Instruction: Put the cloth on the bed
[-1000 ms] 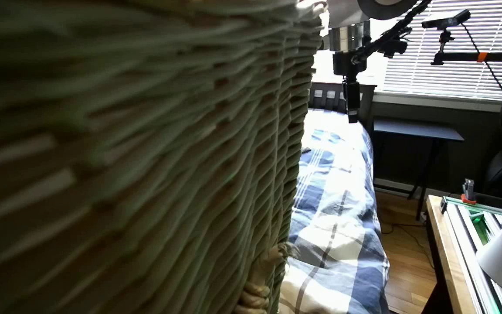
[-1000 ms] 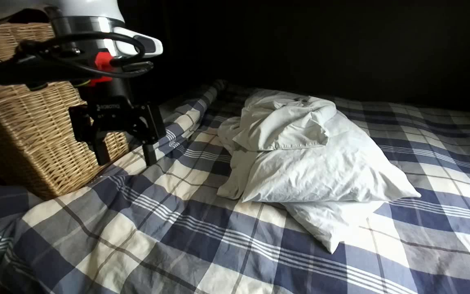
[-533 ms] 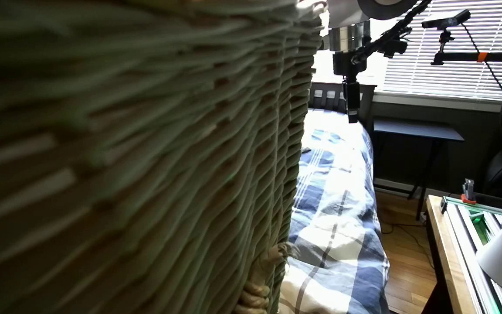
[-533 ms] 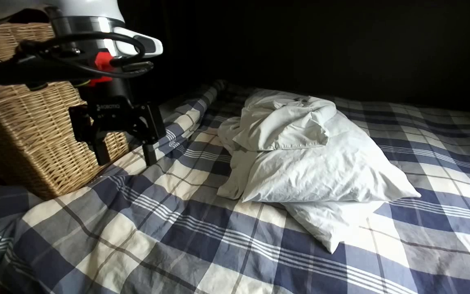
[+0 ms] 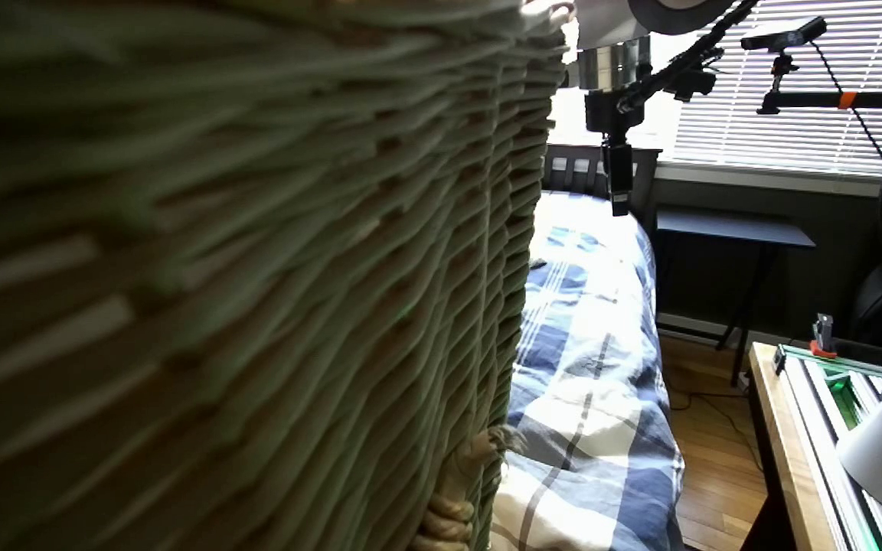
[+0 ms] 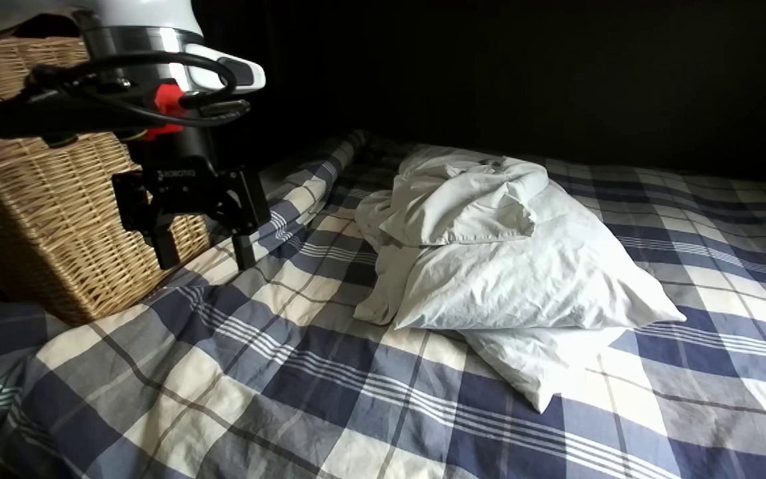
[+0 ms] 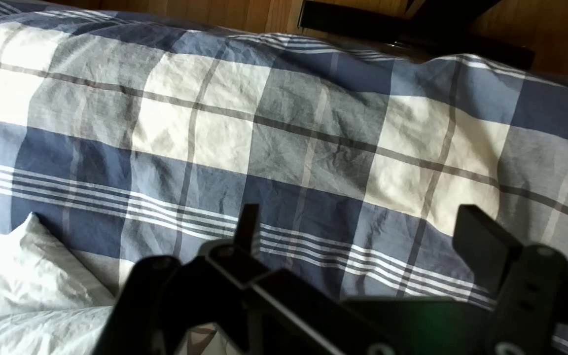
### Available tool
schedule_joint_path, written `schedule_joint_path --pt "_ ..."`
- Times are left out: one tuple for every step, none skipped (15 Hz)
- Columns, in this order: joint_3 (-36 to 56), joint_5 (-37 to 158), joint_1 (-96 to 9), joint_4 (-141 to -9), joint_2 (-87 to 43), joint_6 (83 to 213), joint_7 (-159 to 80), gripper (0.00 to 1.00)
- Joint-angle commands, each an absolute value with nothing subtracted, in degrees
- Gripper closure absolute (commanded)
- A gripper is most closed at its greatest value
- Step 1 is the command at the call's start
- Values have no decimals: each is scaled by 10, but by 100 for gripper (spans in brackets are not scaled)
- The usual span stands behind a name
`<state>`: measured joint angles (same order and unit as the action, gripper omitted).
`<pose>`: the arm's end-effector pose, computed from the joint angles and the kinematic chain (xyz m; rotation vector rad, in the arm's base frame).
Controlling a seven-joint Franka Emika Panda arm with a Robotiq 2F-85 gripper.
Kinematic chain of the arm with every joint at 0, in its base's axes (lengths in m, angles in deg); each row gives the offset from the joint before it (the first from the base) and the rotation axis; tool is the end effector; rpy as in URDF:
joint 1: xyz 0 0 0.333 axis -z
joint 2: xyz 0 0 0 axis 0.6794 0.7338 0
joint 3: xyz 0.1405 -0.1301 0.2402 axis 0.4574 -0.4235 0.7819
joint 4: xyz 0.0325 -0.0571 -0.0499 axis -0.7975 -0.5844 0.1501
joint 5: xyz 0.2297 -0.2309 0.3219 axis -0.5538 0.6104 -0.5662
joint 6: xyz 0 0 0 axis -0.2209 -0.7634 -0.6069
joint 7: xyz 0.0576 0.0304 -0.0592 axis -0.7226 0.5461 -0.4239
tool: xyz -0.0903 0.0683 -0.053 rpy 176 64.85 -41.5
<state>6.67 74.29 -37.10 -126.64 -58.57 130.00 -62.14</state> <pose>0.4500 -0.1207 0.3319 2.9446 0.3657 -0.2575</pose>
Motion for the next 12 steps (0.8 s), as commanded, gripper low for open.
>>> schedule_joint_path --pt "65 743 -373 -1266 -586 1299 -621 0" --pt "65 743 -373 -1266 -586 1299 -621 0" --pt "64 738 -376 -1262 -575 1320 -622 0" --pt "64 735 -378 -1257 -564 1340 -618 0" --pt "63 726 -382 -1249 -549 1370 -616 0" --pt "57 721 -380 -1234 -522 1410 -621 0" --pt "55 708 -382 -1221 -500 1447 -620 0" --pt "54 701 -381 -1202 -470 1486 -619 0" --pt "52 688 -380 -1186 -445 1513 -623 0" --pt "50 674 -378 -1161 -412 1538 -624 0" --pt "49 663 -373 -1137 -381 1555 -620 0" --pt "50 647 -370 -1109 -350 1560 -616 0"
